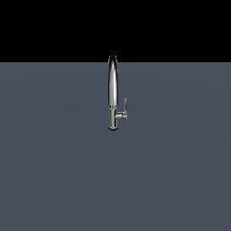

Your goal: Turn on the faucet by rotating a designated handle.

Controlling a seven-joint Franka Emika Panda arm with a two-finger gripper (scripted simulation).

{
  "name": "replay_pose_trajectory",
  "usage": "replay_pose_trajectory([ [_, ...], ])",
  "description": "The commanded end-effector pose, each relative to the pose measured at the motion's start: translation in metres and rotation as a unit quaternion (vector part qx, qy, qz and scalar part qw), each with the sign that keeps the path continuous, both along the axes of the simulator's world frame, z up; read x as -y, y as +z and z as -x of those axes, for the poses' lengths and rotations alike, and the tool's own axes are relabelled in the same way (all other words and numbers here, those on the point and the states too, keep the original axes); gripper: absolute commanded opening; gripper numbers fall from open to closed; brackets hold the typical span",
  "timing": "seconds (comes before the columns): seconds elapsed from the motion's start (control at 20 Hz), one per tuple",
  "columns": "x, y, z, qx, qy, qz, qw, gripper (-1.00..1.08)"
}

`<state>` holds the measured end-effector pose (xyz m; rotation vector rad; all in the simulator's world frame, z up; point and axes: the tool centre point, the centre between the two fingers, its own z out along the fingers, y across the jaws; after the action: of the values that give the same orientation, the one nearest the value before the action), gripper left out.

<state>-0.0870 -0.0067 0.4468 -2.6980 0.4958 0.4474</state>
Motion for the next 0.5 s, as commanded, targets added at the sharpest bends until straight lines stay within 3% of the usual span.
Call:
replay_pose_trajectory([
  [0.0, 0.003, -0.008, -0.014, -0.019, -0.017, -0.018, 0.9995, -1.00],
  [0.45, 0.014, -0.044, -0.060, -0.086, -0.078, -0.083, 0.9897, -1.00],
])
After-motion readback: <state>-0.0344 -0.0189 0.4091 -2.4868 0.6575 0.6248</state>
